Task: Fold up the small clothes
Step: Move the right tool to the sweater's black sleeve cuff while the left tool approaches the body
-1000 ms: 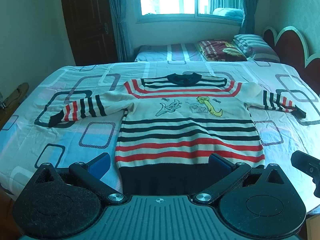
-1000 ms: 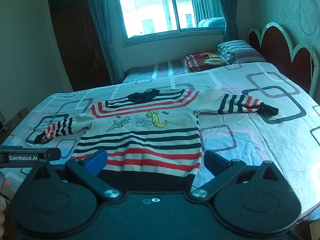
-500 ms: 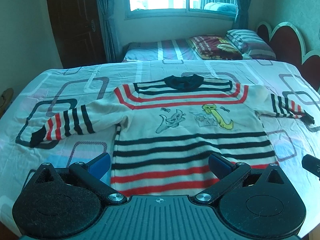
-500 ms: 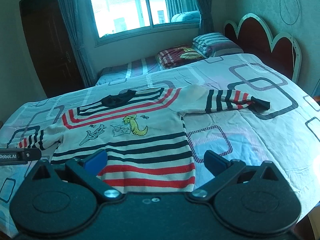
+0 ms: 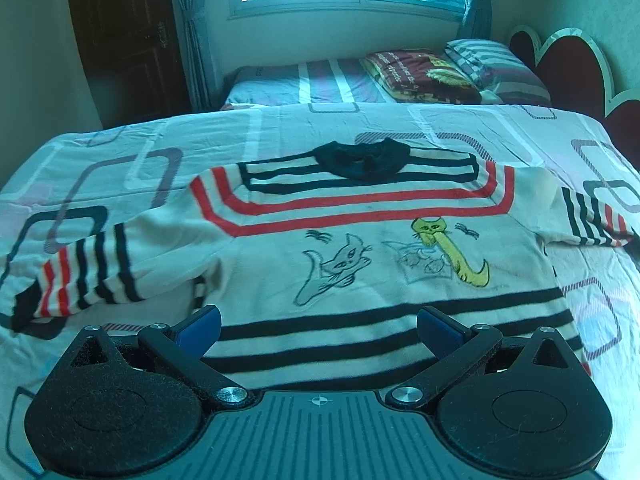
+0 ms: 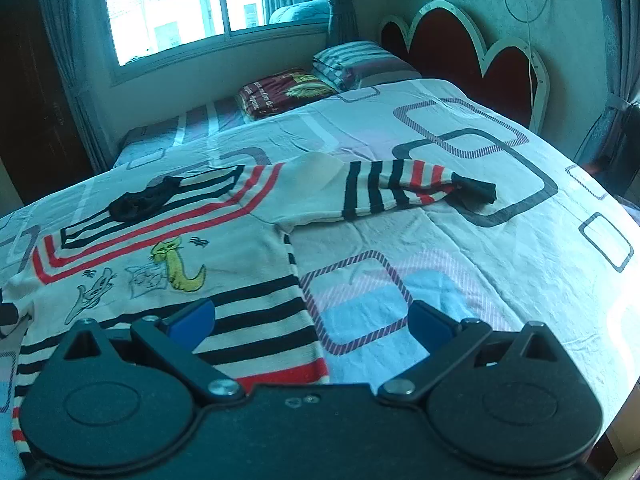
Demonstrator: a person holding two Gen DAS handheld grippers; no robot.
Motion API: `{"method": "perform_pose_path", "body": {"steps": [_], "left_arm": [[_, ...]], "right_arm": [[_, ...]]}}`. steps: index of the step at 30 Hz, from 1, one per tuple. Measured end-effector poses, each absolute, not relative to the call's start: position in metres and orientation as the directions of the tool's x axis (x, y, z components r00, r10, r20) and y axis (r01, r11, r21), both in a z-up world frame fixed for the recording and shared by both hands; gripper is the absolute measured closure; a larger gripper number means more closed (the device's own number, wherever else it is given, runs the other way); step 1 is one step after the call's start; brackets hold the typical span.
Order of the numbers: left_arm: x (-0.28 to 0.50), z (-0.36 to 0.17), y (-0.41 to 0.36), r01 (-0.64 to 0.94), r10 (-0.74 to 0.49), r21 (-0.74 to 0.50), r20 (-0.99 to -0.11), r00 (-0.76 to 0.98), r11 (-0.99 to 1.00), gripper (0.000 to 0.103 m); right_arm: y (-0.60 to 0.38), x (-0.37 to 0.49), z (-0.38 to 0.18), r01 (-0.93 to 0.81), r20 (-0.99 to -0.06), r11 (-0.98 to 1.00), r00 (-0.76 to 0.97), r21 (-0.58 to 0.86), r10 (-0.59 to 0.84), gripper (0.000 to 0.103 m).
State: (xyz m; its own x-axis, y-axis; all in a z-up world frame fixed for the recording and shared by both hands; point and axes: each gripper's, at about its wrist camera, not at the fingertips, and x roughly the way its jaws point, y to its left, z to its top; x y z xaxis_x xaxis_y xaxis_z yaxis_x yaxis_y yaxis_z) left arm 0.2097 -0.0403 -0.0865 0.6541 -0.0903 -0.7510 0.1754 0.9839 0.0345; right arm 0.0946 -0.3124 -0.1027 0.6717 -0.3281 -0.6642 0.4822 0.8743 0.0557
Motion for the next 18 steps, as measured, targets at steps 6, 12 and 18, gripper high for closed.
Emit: {"method": "perform_pose_path", "body": {"steps": [6,12,18], "left_arm": [[0.252,-0.112,-0.082,0.145,-0.079,0.019,-0.765,0.639,0.989,0.000],[0.295,-0.143,-0.134,0.135,-0.060,0.026,-0.803,0.593,0.991,0.000],[0.321,-0.155,-0.169,0.128,-0.037,0.050,-0.799,0.600,0.991,0.000]], "right_arm": [[-0.386,0.139,-0.131,0.523,-0.698,0.850,0.634,0.070,-0.333,0.001],[-0.472,0.180,-0.161,0.595,-0.731,0.791,0.603,0.144,-0.320,0.002],[-0.543,0.207,-0.179,0.664,-0.744,0.720,0.581,0.199,-0.330,0.008]]}}
